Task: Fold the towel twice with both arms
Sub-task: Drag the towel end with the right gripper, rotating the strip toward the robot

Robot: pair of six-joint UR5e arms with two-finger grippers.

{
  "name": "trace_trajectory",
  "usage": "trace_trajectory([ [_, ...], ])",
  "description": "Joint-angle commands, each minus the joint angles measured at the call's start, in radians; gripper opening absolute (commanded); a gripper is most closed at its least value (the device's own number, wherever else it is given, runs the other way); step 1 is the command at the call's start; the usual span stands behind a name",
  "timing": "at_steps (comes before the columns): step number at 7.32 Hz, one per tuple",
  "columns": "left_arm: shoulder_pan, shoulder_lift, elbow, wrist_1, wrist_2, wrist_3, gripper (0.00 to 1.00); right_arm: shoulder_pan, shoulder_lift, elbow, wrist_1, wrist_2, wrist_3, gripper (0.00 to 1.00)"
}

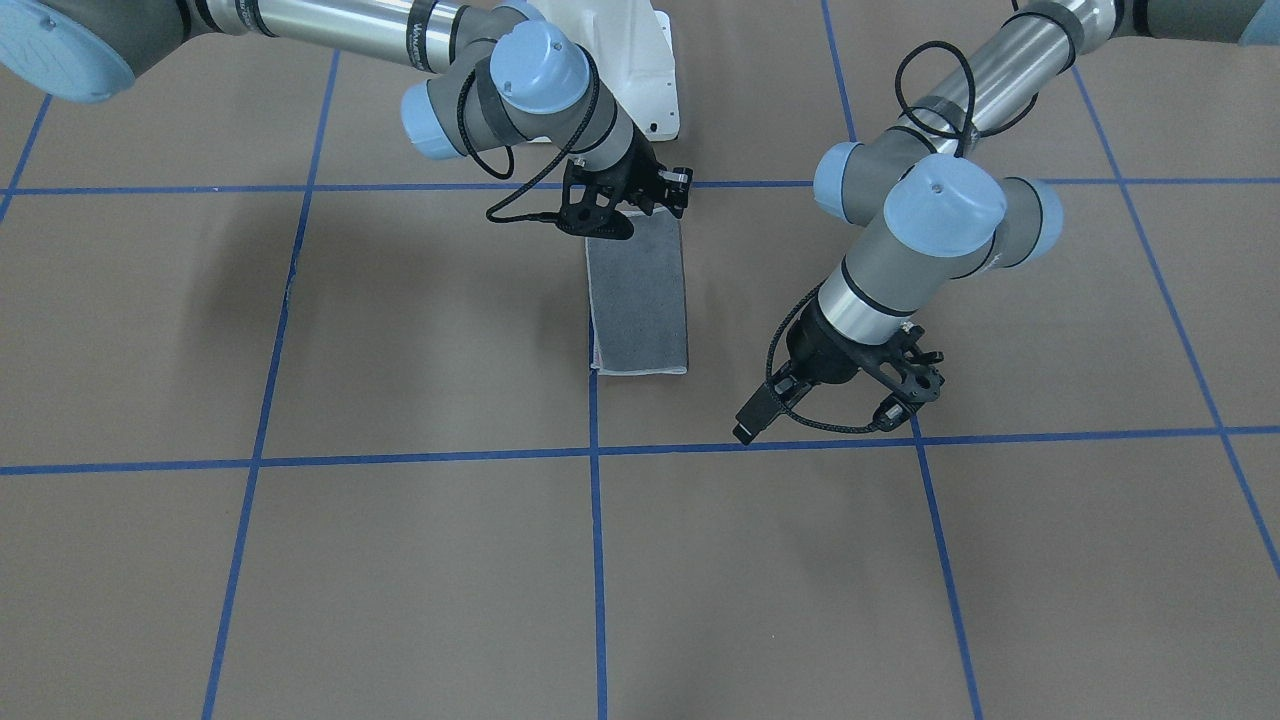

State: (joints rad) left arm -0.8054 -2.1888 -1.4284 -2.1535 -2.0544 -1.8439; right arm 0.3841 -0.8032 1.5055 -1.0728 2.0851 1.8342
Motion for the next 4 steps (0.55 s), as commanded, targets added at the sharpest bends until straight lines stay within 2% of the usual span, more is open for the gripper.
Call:
trace_trajectory([
  [1, 0.000, 0.001, -0.006, 0.000, -0.003, 0.002, 1.00, 0.027, 0.007, 0.019, 0.005, 0.003, 0.046, 1.00],
  [2, 0.002, 0.026, -0.047, 0.003, -0.015, 0.000, 1.00, 0.082, -0.007, 0.053, 0.002, 0.013, 0.043, 1.00],
  [3, 0.008, 0.071, -0.107, 0.004, -0.026, 0.000, 1.00, 0.161, -0.067, 0.115, -0.002, 0.042, 0.031, 1.00],
  [4, 0.015, 0.114, -0.159, 0.007, -0.023, -0.002, 1.00, 0.265, -0.123, 0.142, -0.004, 0.155, -0.028, 1.00],
])
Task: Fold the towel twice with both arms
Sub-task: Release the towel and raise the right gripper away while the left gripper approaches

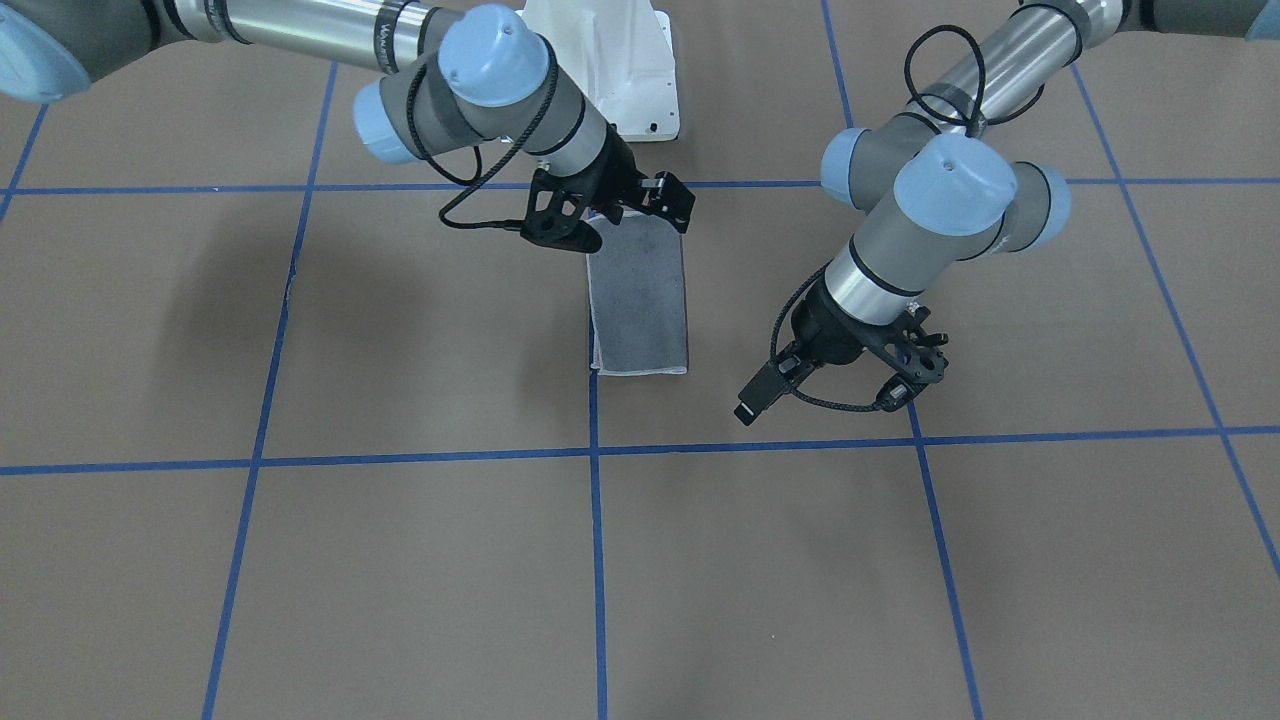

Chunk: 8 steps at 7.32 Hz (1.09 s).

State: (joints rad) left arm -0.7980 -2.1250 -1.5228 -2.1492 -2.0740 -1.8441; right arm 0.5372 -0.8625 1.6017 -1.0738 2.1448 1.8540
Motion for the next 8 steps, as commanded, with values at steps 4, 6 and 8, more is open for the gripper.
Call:
trace_trajectory([
  [4, 0.295, 0.155, -0.236, 0.008, 0.197, -0.127, 1.00, 0.312, -0.205, 0.035, -0.008, 0.162, -0.390, 1.00],
  [6, 0.426, 0.250, -0.321, 0.009, 0.265, -0.129, 1.00, 0.336, -0.210, 0.024, -0.008, 0.158, -0.392, 1.00],
  [8, 0.509, 0.244, -0.320, 0.011, 0.345, -0.145, 1.00, 0.336, -0.210, 0.009, -0.008, 0.153, -0.394, 1.00],
])
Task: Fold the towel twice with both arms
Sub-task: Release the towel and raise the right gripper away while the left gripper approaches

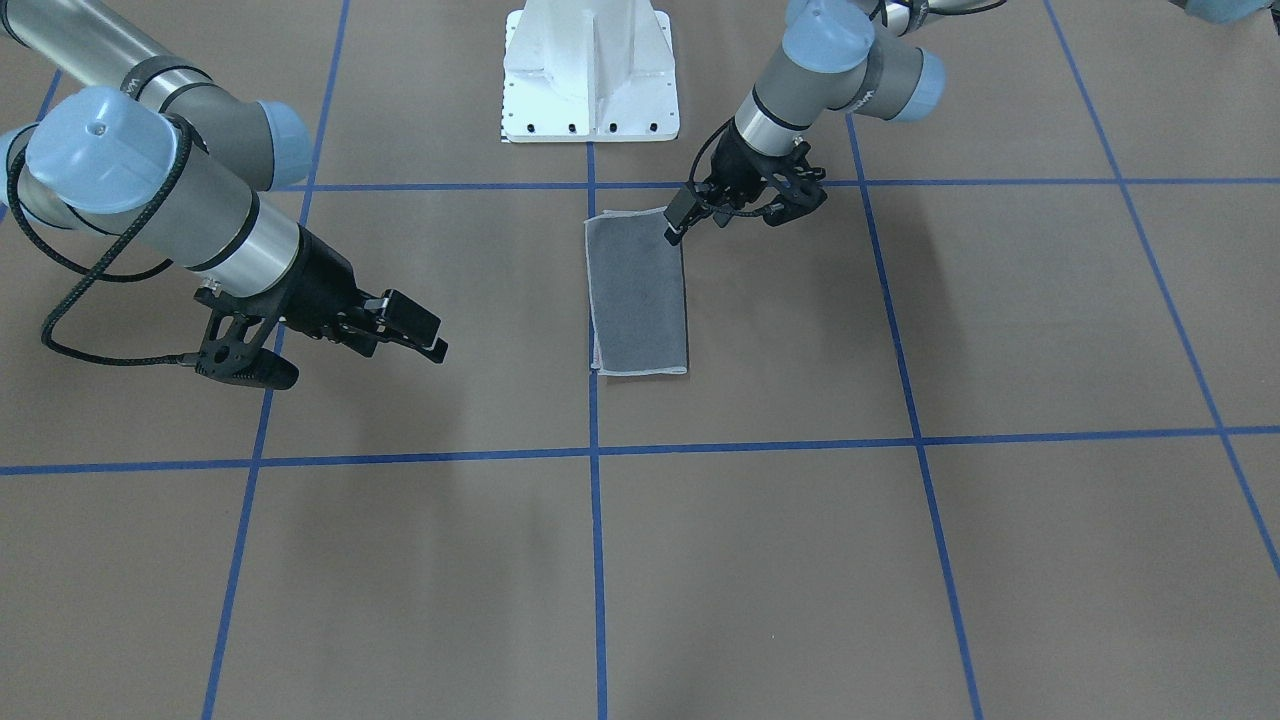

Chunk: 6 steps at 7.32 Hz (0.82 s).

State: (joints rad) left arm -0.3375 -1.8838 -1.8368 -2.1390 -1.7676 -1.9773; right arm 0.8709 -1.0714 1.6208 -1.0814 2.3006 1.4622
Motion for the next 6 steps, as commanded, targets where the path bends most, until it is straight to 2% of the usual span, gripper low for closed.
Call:
trace_trajectory([
  [1, 0.060, 0.002, -0.004, 0.001, 0.039, -0.017, 0.99, 0.002, -0.001, -0.019, 0.000, -0.003, 0.000, 1.00],
  [3, 0.063, -0.008, 0.005, 0.001, 0.039, -0.017, 0.86, 0.002, 0.001, -0.021, 0.000, -0.003, 0.000, 1.00],
  [6, 0.084, -0.023, 0.013, 0.002, 0.040, -0.018, 0.80, 0.002, 0.001, -0.022, 0.000, -0.003, 0.000, 1.00],
])
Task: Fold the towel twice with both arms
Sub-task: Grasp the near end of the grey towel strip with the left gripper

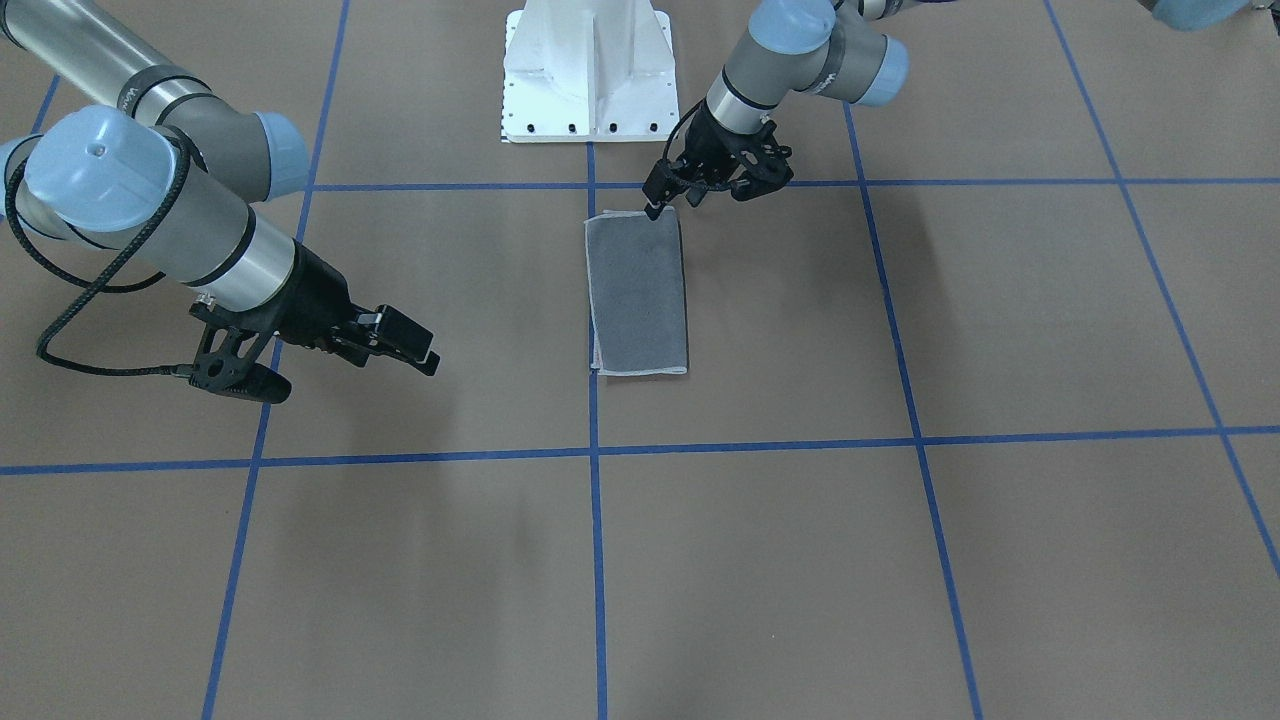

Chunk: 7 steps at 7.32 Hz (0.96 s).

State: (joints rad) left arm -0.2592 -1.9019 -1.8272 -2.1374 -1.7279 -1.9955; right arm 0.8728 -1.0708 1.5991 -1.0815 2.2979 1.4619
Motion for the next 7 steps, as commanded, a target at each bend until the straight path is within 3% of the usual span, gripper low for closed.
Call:
trace_trajectory([
  [1, 0.006, -0.008, 0.009, 0.001, 0.001, 0.000, 0.78, 0.000, 0.000, -0.001, -0.002, 0.002, 0.000, 1.00],
  [4, 0.008, -0.017, 0.017, 0.001, 0.001, 0.000, 0.67, 0.000, 0.000, -0.007, 0.000, 0.002, 0.000, 1.00],
  [7, 0.008, -0.017, 0.029, 0.001, 0.001, 0.000, 0.62, 0.000, 0.002, -0.007, 0.000, 0.002, 0.000, 1.00],
])
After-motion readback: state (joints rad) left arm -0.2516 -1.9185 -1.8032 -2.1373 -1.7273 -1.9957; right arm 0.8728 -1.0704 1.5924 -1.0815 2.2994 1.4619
